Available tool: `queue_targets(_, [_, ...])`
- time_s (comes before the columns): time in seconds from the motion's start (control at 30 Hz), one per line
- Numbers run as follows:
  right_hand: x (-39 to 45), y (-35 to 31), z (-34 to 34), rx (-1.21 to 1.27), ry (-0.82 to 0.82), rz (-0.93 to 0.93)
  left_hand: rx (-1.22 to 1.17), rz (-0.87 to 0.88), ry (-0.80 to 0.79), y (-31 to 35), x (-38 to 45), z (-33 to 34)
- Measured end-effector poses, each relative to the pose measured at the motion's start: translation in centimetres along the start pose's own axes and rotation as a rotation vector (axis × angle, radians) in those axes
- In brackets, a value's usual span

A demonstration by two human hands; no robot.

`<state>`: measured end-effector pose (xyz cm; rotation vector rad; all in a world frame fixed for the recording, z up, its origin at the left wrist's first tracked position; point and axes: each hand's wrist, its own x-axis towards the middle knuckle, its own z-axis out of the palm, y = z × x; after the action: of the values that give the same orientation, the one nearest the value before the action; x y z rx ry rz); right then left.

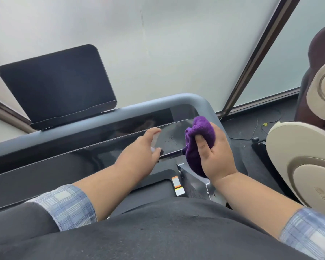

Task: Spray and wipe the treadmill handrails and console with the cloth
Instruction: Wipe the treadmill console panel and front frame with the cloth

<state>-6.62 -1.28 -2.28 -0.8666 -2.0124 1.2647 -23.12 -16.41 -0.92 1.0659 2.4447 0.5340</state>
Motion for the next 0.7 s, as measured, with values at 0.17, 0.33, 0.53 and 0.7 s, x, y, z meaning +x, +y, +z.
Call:
queue_targets(0.17, [5.7,-1.0,2.6,-0.317,-0.253,-0.094,-0.05,-0.049,0.118,-2.0,-2.8,-0.6])
queue_targets(0.33, [7.5,0.8,4.5,-0.942,-0.668,-0.173,-0.108,-0.057,0.156,-4.3,-5.7,-1.0])
queue_targets(0.53, [5.4,0.6,8.2,-1.039,-0.724,-0.298,-0.177,-0.113,0.217,-6.7,-7.9,-1.0])
queue_targets(0.7, [4.0,-0.5,12.2,-1.037,-0.752,-0.404,-0.21,-0.1,0.21,-7.1,-7.6,-0.7])
